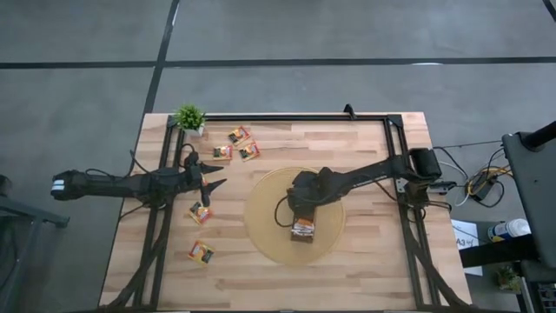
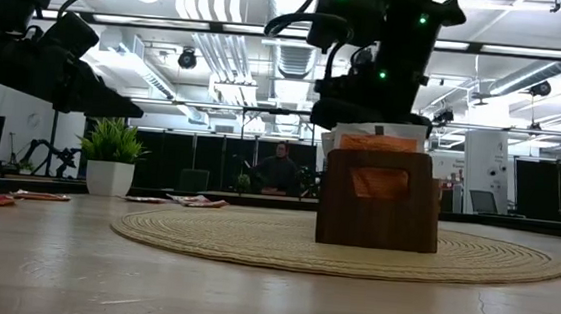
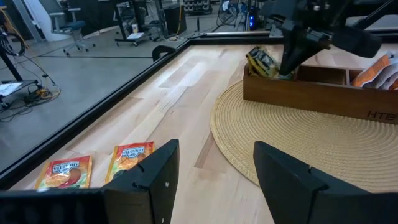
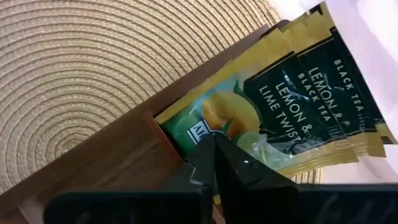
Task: Pick & Place Tea
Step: Put the yellow tea bag into the top section of the wooden organizer, then put the orange tea bag into the middle section of the wooden organizer
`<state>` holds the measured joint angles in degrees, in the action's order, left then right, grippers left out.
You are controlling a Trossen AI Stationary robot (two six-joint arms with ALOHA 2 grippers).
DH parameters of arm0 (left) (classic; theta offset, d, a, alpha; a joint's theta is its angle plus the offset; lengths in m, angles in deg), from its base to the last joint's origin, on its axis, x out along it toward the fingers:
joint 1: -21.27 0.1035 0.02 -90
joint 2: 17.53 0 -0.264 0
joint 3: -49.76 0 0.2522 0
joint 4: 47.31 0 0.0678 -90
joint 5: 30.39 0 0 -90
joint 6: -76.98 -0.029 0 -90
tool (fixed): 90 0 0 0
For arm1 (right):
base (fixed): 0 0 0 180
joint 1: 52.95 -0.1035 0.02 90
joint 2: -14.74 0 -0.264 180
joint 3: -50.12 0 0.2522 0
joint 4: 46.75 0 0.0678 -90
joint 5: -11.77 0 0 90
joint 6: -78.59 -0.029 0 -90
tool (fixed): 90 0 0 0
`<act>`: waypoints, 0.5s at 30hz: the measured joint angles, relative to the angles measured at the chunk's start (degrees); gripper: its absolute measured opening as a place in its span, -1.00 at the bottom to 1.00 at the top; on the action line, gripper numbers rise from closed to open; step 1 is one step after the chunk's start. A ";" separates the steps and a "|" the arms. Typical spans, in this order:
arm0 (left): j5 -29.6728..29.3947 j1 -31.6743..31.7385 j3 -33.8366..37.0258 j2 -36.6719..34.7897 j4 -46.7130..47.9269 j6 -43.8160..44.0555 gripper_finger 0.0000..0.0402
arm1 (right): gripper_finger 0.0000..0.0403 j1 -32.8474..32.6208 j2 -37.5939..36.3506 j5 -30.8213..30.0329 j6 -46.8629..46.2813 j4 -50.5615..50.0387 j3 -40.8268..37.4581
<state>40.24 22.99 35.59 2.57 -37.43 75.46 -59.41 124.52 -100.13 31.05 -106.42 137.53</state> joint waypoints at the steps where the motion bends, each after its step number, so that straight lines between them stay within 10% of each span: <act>1: 0.00 0.00 0.00 0.00 0.00 0.02 0.01 | -0.96 0.00 0.09 0.00 0.29 0.19 0.05; 15: 0.00 0.01 0.00 -0.04 0.00 0.00 0.01 | -0.96 -4.39 -11.74 -10.56 1.95 -2.00 2.29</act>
<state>40.24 23.00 35.59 2.53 -37.43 75.46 -63.80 112.78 -110.68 33.00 -108.42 139.83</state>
